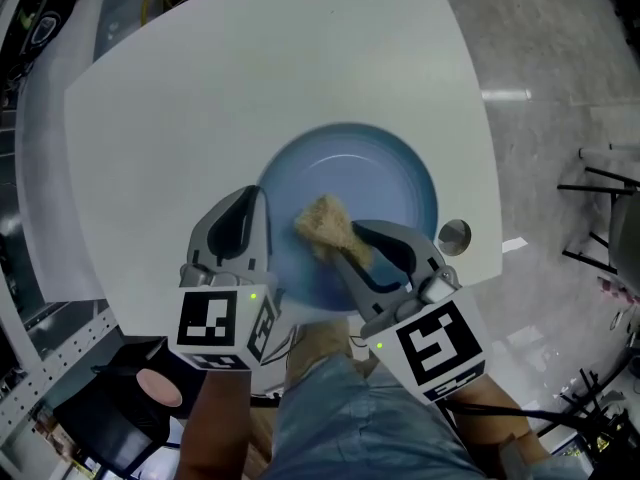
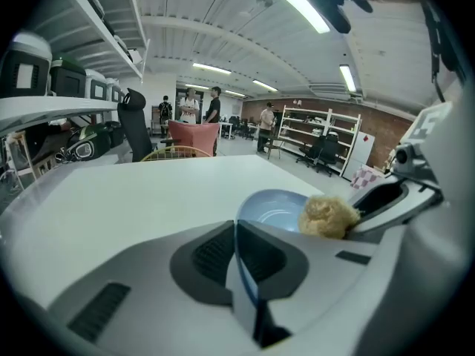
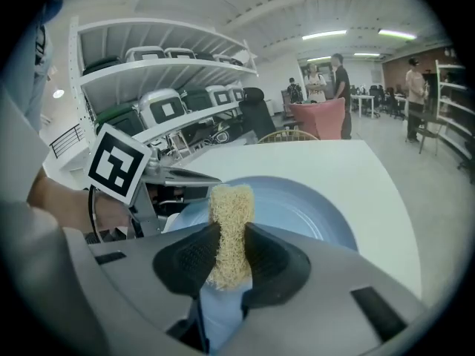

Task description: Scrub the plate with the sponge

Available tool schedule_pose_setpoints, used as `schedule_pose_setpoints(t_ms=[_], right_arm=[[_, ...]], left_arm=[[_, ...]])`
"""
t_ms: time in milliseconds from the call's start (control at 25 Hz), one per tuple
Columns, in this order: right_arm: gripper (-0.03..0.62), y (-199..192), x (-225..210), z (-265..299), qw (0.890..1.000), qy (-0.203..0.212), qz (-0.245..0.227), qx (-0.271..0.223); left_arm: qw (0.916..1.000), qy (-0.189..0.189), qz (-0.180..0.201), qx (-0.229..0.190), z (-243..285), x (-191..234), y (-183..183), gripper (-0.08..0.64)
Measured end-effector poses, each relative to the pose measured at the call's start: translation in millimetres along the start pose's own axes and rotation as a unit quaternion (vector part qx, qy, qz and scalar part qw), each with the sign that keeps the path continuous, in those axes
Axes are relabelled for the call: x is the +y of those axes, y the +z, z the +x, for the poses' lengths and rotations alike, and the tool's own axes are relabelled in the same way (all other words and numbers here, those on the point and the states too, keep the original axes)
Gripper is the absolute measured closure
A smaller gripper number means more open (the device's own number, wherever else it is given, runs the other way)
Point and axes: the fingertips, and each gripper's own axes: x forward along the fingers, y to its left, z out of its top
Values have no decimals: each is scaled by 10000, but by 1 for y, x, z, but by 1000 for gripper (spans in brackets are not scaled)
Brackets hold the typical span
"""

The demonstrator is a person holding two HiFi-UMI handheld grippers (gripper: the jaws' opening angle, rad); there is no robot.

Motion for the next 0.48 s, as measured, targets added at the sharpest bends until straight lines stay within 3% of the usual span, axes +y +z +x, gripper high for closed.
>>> schedule_pose_setpoints(t_ms=[200,280,480], right_arm=[[485,0,-8,-1,9998,-171,66,-16],[485,-1,-11,-1,9997,-224,96,-38],[485,7,-19,-9,9988,-375,72,-291]], left_arm=[[9998,79,171,-94,11,8,-7,534],[9995,155,165,-221,9,13,-4,486],[9965,478,180,-660,-15,20,18,493]])
